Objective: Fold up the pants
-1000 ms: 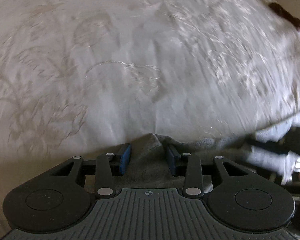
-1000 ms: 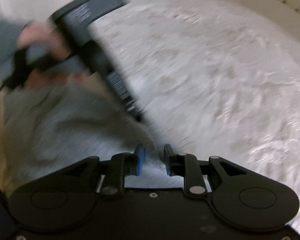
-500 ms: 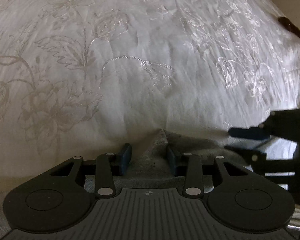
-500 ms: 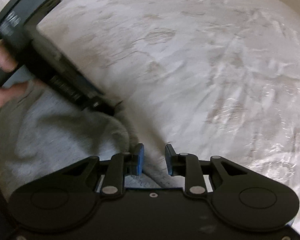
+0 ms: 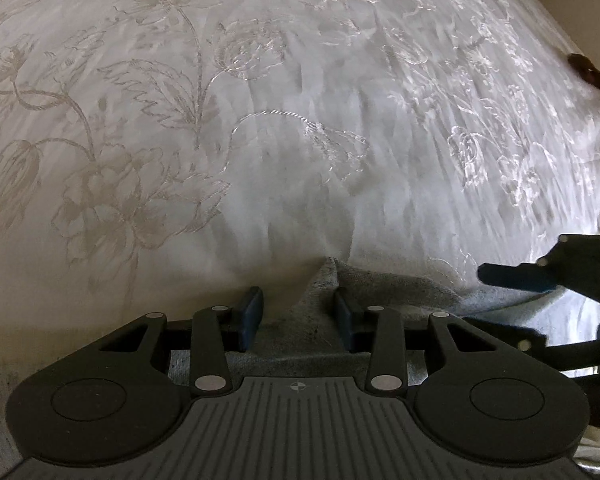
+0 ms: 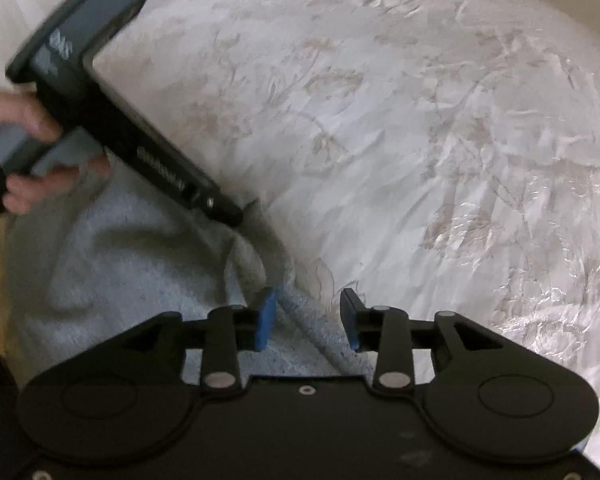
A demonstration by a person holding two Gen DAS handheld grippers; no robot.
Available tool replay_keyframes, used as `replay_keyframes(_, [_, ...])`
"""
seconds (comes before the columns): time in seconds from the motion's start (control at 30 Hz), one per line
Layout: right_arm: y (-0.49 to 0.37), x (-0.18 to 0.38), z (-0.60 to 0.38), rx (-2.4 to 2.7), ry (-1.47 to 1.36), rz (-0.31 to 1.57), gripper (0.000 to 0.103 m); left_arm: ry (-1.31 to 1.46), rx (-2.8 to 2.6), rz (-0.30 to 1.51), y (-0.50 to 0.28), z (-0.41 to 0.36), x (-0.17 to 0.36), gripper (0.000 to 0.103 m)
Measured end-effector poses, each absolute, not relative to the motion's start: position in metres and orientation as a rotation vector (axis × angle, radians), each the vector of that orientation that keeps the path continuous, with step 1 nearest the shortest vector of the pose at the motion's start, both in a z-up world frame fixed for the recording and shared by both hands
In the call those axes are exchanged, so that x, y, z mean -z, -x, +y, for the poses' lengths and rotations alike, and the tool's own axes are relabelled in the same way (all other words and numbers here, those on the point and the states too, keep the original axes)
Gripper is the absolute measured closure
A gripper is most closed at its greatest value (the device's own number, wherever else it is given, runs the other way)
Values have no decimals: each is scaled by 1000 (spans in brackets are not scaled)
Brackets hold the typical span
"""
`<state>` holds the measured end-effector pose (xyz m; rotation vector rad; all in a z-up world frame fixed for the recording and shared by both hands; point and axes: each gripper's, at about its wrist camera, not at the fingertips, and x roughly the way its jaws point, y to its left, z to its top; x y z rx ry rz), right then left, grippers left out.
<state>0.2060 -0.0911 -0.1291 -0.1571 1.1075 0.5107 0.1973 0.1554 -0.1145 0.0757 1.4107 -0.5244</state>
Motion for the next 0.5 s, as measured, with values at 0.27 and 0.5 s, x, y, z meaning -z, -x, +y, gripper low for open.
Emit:
replay_keyframes(0.27, [-221, 151, -82, -496, 161, 1171, 66, -73, 503, 1406, -196, 158, 112, 64])
replay_keyframes(0.5, [-232, 156, -83, -487, 87, 1211, 100, -69, 491, 1401, -195, 158, 112, 64])
